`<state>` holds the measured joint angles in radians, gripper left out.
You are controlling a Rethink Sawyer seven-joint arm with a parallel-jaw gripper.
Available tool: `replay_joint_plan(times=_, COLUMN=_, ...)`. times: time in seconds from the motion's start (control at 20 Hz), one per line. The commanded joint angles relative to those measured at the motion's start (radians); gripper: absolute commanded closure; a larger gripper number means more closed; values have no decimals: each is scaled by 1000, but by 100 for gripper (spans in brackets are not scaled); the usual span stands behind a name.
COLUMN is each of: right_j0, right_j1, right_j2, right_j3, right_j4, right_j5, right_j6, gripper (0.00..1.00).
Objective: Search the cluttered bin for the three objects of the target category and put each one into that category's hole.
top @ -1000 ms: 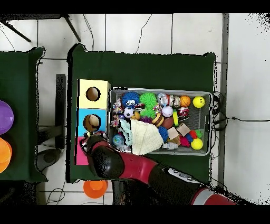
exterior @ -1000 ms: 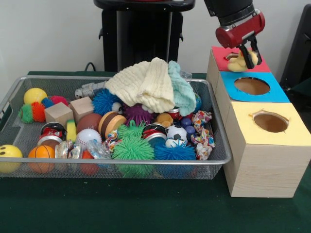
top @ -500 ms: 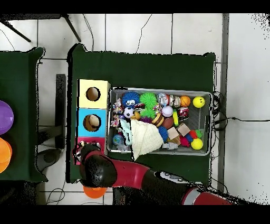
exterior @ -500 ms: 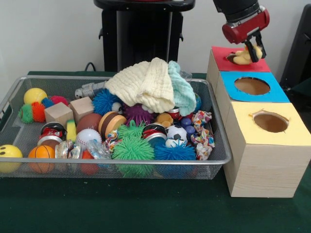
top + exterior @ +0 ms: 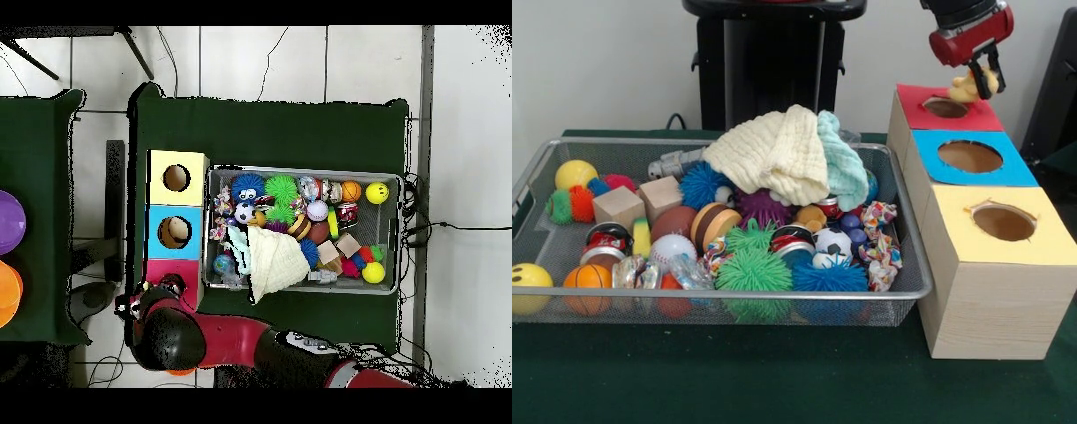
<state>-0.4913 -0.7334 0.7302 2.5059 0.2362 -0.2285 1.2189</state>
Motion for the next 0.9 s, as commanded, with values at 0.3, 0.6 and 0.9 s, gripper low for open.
replay_joint_plan(times=0.3, right_j0=14, right_j1=70, right_j2=-105, right_j3=-52, right_j4=-90, right_j5=-110, right_j6=280, gripper=100)
replay_joint_plan(times=0.6, right_j0=9, right_j1=63, right_j2=-111, right_j3=-64, right_j4=-128, right_j5=-99, right_j6=285, gripper=100)
replay_joint_plan(times=0.9, right_j0=25, right_j1=49, right_j2=-131, right_j3=-74, right_j4=-171, right_j5=-143, right_j6=281, gripper=100)
